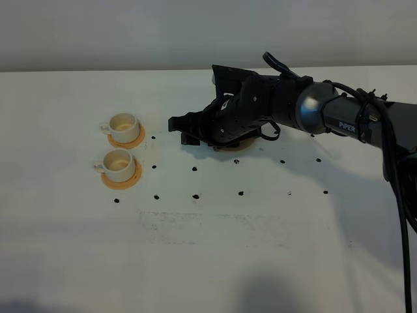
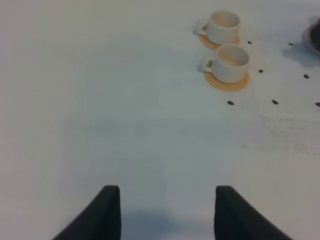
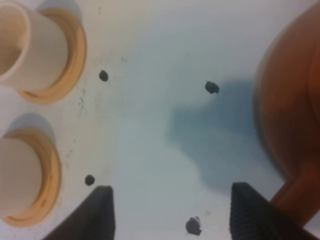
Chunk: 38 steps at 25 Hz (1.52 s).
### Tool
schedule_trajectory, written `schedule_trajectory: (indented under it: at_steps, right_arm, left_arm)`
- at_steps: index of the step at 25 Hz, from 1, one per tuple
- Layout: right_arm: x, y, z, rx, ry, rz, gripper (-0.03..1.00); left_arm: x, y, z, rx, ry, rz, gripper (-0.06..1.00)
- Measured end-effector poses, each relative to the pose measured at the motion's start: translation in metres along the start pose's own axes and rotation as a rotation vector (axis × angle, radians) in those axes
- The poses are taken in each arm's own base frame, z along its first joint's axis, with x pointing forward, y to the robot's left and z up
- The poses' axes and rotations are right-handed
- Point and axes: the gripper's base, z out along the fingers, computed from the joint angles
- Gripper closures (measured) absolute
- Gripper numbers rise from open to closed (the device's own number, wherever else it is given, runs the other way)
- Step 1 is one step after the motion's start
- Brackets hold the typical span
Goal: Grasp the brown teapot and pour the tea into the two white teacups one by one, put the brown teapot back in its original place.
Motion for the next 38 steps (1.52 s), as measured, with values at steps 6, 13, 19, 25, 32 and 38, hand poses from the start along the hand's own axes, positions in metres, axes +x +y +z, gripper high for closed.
schedule_trajectory:
  at_steps: [6, 13, 19, 25, 32, 38]
  right_arm:
    - [0.000, 0.000, 0.000, 0.000, 0.000, 0.020, 0.48]
    - [-0.001, -0.004, -0.001, 0.003, 0.004, 0.044, 0.49]
    - [-0.001, -0.004, -0.001, 0.008, 0.004, 0.045, 0.50]
    - [-0.001, -0.005, -0.001, 0.014, 0.009, 0.043, 0.50]
    - [-0.001, -0.009, -0.002, 0.028, 0.027, 0.056, 0.51]
    - [-0.001, -0.010, -0.002, 0.036, 0.032, 0.046, 0.51]
  left_arm:
    - [0.000, 0.000, 0.000, 0.000, 0.000, 0.000, 0.50]
    - [0.000, 0.000, 0.000, 0.000, 0.000, 0.000, 0.50]
    - [0.000, 0.000, 0.000, 0.000, 0.000, 0.000, 0.50]
    - [0.000, 0.000, 0.000, 0.000, 0.000, 0.000, 0.50]
    - [0.000, 0.000, 0.000, 0.000, 0.000, 0.000, 0.50]
    - [0.000, 0.000, 0.000, 0.000, 0.000, 0.000, 0.50]
